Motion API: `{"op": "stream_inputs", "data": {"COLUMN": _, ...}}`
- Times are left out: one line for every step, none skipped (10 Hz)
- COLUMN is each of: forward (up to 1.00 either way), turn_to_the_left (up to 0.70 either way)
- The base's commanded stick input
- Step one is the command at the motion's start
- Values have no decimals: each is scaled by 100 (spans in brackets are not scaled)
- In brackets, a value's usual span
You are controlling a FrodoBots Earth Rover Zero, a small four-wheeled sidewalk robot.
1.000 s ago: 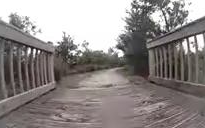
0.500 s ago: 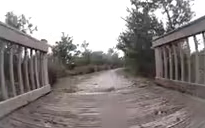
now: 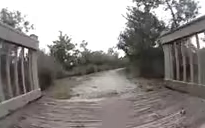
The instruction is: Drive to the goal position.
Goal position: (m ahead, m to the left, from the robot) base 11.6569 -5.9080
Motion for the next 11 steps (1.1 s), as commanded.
{"op": "stream_inputs", "data": {"forward": 70, "turn_to_the_left": 0}}
{"op": "stream_inputs", "data": {"forward": 70, "turn_to_the_left": 0}}
{"op": "stream_inputs", "data": {"forward": 70, "turn_to_the_left": 0}}
{"op": "stream_inputs", "data": {"forward": 70, "turn_to_the_left": 0}}
{"op": "stream_inputs", "data": {"forward": 70, "turn_to_the_left": 0}}
{"op": "stream_inputs", "data": {"forward": 70, "turn_to_the_left": 0}}
{"op": "stream_inputs", "data": {"forward": 70, "turn_to_the_left": 0}}
{"op": "stream_inputs", "data": {"forward": 70, "turn_to_the_left": 0}}
{"op": "stream_inputs", "data": {"forward": 70, "turn_to_the_left": 0}}
{"op": "stream_inputs", "data": {"forward": 70, "turn_to_the_left": 0}}
{"op": "stream_inputs", "data": {"forward": 70, "turn_to_the_left": 0}}
